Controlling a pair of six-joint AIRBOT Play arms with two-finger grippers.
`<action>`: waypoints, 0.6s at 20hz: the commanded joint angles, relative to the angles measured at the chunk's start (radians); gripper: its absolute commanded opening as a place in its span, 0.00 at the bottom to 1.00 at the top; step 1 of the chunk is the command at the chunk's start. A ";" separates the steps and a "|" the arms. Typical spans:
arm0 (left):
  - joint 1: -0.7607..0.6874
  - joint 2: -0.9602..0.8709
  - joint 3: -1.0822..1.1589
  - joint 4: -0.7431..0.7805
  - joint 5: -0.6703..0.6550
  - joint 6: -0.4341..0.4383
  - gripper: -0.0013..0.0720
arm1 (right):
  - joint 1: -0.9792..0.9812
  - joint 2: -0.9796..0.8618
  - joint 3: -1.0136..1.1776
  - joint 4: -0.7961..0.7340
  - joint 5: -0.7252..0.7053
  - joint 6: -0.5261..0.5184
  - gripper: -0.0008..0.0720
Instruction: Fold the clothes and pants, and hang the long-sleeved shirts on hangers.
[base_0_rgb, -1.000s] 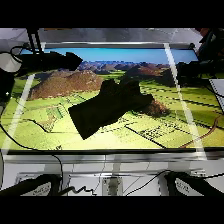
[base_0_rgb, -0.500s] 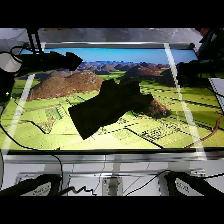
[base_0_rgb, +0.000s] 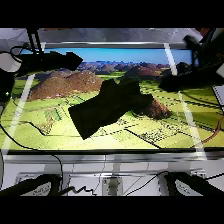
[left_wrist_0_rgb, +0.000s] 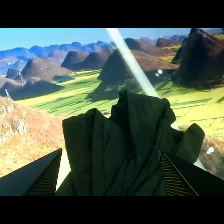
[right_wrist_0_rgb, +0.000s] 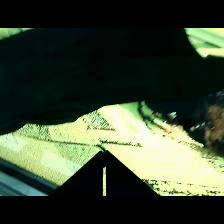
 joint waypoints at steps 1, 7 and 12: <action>0.001 0.001 0.000 -0.006 -0.029 0.000 0.97 | 0.169 -0.002 -0.174 0.026 -0.030 -0.001 0.07; 0.101 0.052 0.000 0.154 -0.137 0.003 0.97 | 0.492 -0.002 -0.436 0.026 -0.539 0.032 0.22; 0.236 0.055 -0.003 0.402 -0.396 -0.082 0.97 | 0.634 -0.127 -0.479 0.116 -0.829 0.226 0.56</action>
